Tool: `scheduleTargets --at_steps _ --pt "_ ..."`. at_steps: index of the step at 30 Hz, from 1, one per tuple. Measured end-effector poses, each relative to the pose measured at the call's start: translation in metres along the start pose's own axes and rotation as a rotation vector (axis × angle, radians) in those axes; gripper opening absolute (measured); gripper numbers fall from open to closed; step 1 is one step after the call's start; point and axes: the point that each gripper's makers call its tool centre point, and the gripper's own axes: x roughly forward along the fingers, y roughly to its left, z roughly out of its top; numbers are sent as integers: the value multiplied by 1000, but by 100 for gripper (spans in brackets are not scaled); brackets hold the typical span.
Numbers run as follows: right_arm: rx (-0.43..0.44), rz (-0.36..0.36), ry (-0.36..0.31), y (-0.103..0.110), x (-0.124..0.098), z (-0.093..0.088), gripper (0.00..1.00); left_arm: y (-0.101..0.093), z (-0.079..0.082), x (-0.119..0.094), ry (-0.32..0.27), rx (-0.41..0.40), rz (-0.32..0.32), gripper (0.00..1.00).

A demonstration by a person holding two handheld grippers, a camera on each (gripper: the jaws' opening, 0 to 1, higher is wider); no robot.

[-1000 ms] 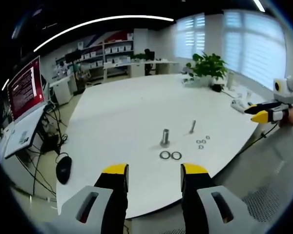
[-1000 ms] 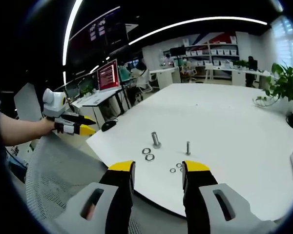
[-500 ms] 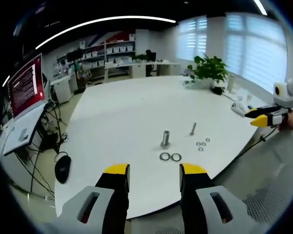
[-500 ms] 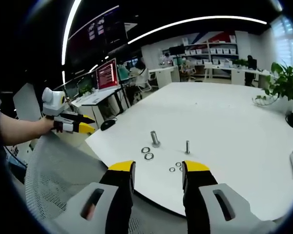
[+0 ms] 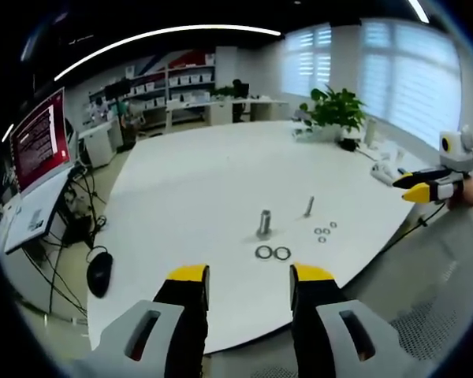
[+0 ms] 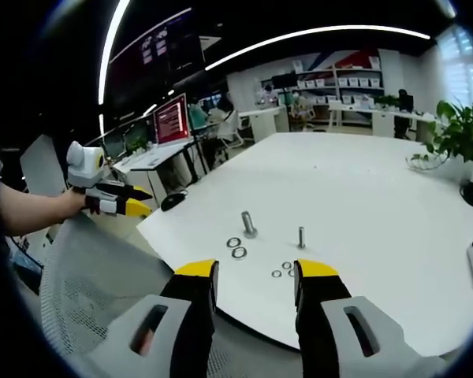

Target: Place the washer onto the threaded stud by aligning its center hole with the stud, sliding it down to the base, and recovering from edge contact or off-axis alignment until the washer reaches the visible bottom stop.

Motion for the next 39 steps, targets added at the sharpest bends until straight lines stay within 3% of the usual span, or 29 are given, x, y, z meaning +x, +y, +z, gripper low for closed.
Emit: scheduleTargets --at_steps 5,29,33,36,39 --pt "3 -4 -2 -1 -1 0 41 -4 -6 3 31 53 0 39" --pt "24 -35 0 -9 -1 0 41 -10 -14 7 98 81 -36 37" --pt "29 -49 4 -12 -2 -1 42 -16 -17 8 127 93 -66 37" --pt "24 -51 5 -13 -2 -1 42 -29 -31 9 212 12 -145 37" --pt "20 -57 14 -13 -2 -3 42 -28 -33 14 237 110 -149 37"
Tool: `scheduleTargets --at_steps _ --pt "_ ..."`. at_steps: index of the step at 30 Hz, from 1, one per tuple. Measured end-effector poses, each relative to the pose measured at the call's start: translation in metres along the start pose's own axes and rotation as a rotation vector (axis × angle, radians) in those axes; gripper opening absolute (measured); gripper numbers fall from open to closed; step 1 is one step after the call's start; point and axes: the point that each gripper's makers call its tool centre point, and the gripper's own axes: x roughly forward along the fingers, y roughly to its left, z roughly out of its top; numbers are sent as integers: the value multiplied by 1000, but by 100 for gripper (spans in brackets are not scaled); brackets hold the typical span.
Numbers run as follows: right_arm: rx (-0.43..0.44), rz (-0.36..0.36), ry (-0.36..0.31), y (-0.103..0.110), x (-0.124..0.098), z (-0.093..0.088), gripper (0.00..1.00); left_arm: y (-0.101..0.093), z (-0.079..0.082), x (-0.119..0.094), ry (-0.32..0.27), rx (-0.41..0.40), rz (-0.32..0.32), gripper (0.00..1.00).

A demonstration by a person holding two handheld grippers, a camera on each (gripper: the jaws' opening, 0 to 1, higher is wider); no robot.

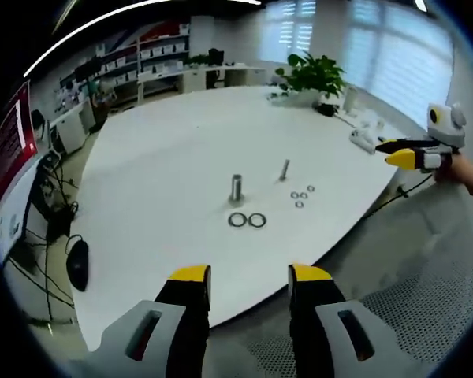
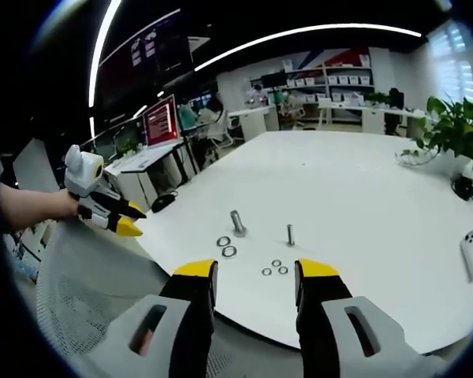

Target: Place the washer onto the threaded stud by aligning its center hole with the stud, sliding it down to the base, and recovering from edge contact or off-axis alignment until the washer reaches the visible bottom stop.

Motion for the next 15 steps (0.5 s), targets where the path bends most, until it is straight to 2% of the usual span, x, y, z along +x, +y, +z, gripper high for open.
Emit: scheduleTargets --at_steps 4,12,15 --pt "10 -7 -1 -2 0 0 41 -2 7 10 23 82 -14 36" --pt "15 -21 10 -5 -1 -3 42 4 20 43 58 110 -56 33" --pt "20 -23 6 -6 -1 -3 42 7 26 55 55 83 -70 33"
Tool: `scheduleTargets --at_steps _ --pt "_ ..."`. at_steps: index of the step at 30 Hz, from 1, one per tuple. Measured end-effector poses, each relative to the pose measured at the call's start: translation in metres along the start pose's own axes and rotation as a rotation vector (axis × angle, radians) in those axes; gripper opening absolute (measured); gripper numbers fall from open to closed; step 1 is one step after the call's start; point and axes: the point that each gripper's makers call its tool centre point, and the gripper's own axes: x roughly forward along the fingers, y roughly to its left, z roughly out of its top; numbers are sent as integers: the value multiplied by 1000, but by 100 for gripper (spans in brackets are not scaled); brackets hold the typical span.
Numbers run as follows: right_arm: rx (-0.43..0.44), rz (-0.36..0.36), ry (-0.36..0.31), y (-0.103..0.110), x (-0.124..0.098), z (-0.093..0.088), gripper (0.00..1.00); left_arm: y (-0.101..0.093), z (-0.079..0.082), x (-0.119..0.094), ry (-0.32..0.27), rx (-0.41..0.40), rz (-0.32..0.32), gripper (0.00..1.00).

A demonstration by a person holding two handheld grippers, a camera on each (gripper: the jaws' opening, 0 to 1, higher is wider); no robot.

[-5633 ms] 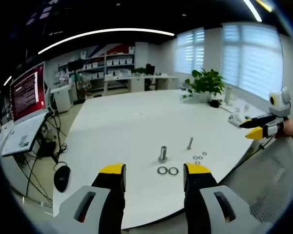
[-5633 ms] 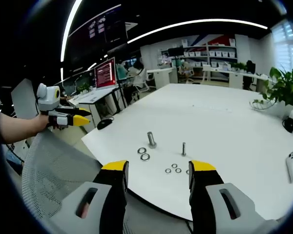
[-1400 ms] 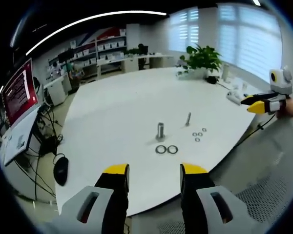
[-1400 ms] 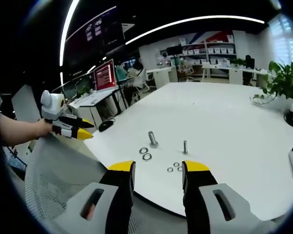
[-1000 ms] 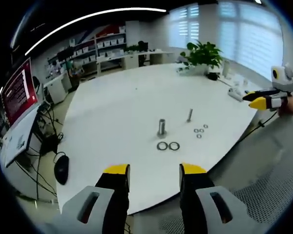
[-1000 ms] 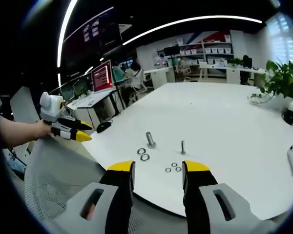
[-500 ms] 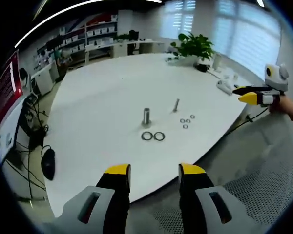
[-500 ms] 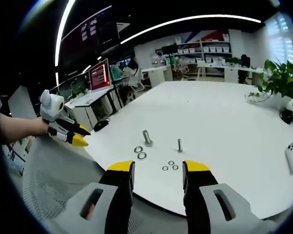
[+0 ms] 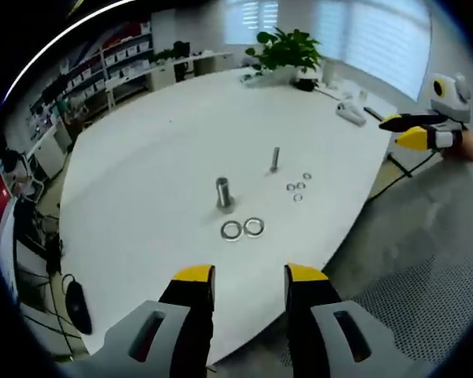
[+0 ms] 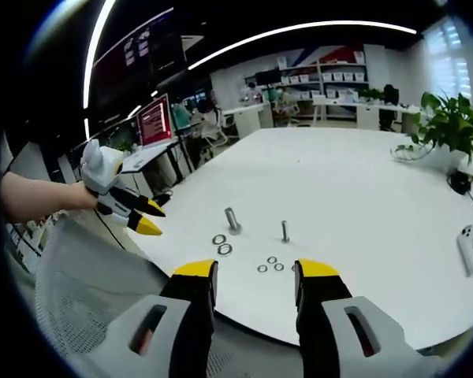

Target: Place the washer onto the threaded stud by aligning its center hole with the stud, sliding it down to the base, and recovering from edge contact or off-axis alignment until the washer reaches the visible bottom stop.

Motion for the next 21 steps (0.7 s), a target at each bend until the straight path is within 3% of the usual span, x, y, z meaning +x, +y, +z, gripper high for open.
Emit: scheduleTargets --at_steps 5,14,21 --pt "5 -7 5 -2 0 -1 42 9 5 19 13 -16 -13 32" --pt "8 -16 11 -4 0 -2 40 17 16 56 76 50 -40 30" --pt "8 -27 15 -6 -1 -3 40 17 12 80 133 97 -63 30"
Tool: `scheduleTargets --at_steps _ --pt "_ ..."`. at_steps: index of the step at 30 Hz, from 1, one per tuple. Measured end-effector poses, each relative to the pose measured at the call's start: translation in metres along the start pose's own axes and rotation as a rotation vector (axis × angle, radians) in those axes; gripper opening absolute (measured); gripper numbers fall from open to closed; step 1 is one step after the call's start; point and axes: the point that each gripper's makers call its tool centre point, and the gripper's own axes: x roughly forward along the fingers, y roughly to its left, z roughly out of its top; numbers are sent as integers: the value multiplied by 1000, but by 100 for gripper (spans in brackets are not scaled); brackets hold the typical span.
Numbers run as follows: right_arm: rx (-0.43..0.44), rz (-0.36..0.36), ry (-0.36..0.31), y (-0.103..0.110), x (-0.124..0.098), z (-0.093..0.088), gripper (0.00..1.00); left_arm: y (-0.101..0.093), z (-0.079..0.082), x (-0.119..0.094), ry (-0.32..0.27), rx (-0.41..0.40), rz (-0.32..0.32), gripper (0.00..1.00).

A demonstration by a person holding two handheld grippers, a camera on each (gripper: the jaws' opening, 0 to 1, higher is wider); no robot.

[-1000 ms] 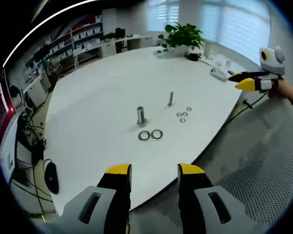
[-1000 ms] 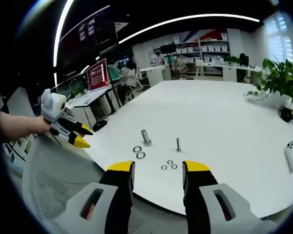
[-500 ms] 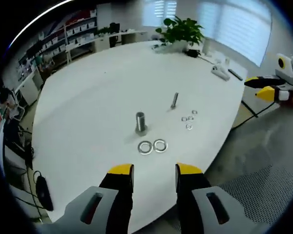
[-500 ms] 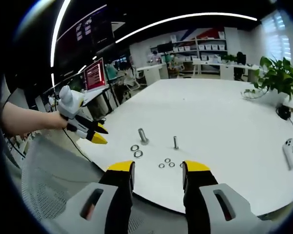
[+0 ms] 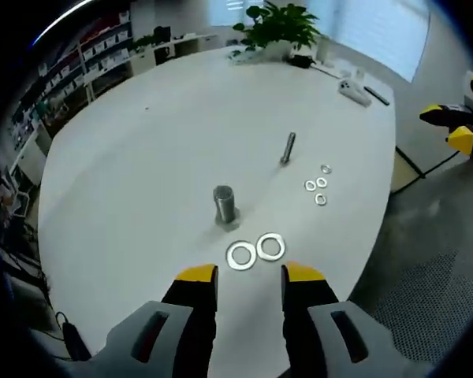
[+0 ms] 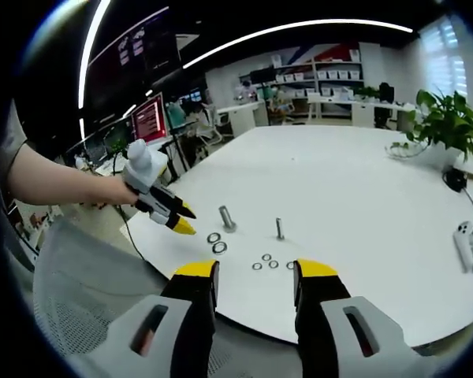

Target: Place the washer onto the threaded stud by aligning its center hole with the stud, sliding it down to the base, and recovering from edge contact or off-axis alignment until the washer reaches the visible bottom stop.

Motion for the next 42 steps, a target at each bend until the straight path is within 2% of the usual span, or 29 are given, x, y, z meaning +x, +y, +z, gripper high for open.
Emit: scheduleTargets --at_steps 4,13,17,22,27,42 --pt "2 -1 -2 -1 0 0 40 0 3 11 4 15 -26 29" --pt "-3 0 7 -1 0 -1 39 5 -6 33 94 91 -40 27" --pt "0 -4 6 -2 0 -1 39 7 -7 39 115 111 -45 27" --pt "5 -11 5 -4 0 -1 39 5 -5 44 137 167 -57 26" --pt "7 -15 3 -5 0 -1 39 4 -11 48 193 230 -77 27" --pt "8 -19 6 -5 0 -2 38 7 -15 56 248 292 -85 21"
